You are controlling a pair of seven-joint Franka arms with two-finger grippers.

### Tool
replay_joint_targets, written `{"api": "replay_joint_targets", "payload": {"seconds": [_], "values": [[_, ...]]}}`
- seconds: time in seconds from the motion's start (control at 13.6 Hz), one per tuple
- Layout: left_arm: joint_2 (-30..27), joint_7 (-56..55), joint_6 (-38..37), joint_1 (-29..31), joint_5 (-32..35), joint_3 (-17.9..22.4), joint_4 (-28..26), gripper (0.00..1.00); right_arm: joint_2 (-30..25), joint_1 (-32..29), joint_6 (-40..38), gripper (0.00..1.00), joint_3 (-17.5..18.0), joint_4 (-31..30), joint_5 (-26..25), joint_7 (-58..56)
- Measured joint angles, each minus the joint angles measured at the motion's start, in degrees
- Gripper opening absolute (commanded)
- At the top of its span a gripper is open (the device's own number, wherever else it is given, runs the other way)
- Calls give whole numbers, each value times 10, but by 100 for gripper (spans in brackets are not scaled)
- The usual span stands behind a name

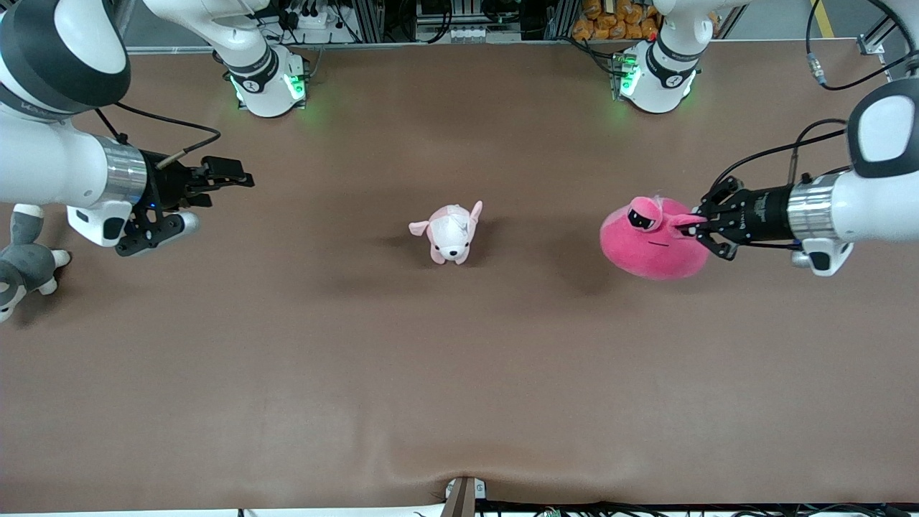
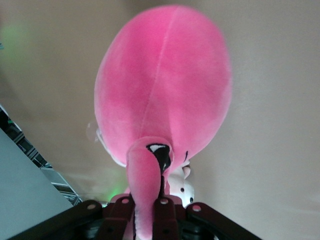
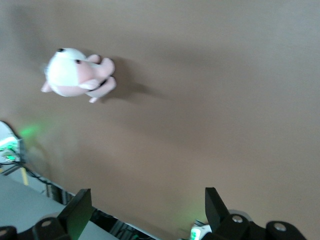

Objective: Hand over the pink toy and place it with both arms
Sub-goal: 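Lift the pink toy with the left gripper while the right gripper approaches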

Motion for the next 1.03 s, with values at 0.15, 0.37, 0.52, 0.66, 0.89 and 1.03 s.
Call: {"api": "replay_joint_targets", "payload": {"seconds": [0.15,0.37,0.52,0.66,0.89,1.03], "values": [[0,-40,-9,1,0,-21,28,0,5,7,20,100,2,9,47,-6],[0,-105,-9,-2,0,-68,54,0,27,10,32,100,4,13,108,-34],[0,-131,-9,-3,0,-86,64,0,42,18,56,100,4,18,123,-46],[0,-162,-9,-2,0,-110,73,0,50,44,92,100,5,23,127,-47],[1,-225,8,-3,-1,-153,89,0,53,94,142,100,6,26,127,-47],[1,-251,28,-3,-2,-189,94,0,54,121,161,100,6,28,127,-64]]}}
